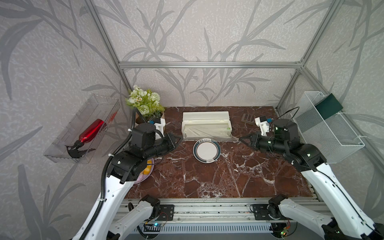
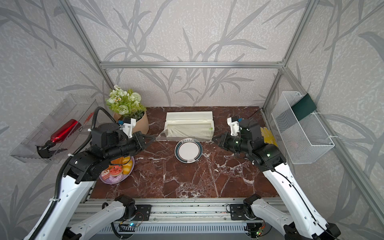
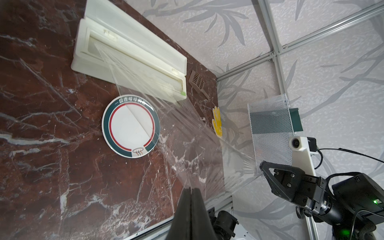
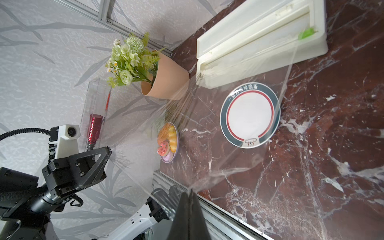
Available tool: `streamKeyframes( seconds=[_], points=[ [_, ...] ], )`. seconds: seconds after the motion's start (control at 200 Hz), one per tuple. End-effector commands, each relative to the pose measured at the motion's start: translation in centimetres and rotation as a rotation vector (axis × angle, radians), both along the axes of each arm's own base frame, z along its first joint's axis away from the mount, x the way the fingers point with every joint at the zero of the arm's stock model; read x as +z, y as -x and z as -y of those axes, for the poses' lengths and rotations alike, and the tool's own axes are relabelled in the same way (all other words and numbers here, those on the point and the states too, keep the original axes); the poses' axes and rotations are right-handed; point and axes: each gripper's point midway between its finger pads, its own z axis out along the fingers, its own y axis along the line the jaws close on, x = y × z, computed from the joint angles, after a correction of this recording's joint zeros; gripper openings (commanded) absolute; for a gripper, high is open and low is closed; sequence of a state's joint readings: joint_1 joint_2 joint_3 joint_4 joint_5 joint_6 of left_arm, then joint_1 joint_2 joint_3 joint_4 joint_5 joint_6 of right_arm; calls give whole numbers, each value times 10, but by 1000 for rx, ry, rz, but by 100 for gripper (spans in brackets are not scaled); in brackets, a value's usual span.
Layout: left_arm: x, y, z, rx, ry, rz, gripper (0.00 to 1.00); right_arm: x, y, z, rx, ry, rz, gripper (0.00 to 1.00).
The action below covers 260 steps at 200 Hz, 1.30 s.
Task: Wrap the plate with plastic wrap
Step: Cover the plate with plastic wrap.
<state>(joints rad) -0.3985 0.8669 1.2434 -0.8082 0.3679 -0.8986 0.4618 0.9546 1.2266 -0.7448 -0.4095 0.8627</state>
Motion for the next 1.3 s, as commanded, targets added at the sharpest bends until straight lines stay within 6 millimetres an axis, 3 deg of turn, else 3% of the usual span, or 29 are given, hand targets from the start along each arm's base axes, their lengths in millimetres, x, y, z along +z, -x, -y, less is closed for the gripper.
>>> streamKeyframes(
  seconds=[0.0, 0.255, 0.465, 0.875, 1.045, 1.295],
  points=[
    [-21, 17, -9, 21, -26, -47, 0, -21, 21, 15, -32, 83, -18, 0],
    [-91, 48, -8, -12, -32, -208, 0, -77, 62, 26, -24, 122, -112, 0],
    [-141, 65, -9, -15, -80, -298, 0, -130, 76, 31, -16, 171, -198, 0],
    [-232, 81, -36, 101, -269, -490, 0, -214, 77, 33, -3, 326, -297, 0],
    [-256, 74, -36, 129, -288, -512, 0, -240, 69, 31, -2, 386, -321, 0],
    [-277, 54, -33, 163, -337, -508, 0, -263, 49, 22, -1, 448, -328, 0]
  ],
)
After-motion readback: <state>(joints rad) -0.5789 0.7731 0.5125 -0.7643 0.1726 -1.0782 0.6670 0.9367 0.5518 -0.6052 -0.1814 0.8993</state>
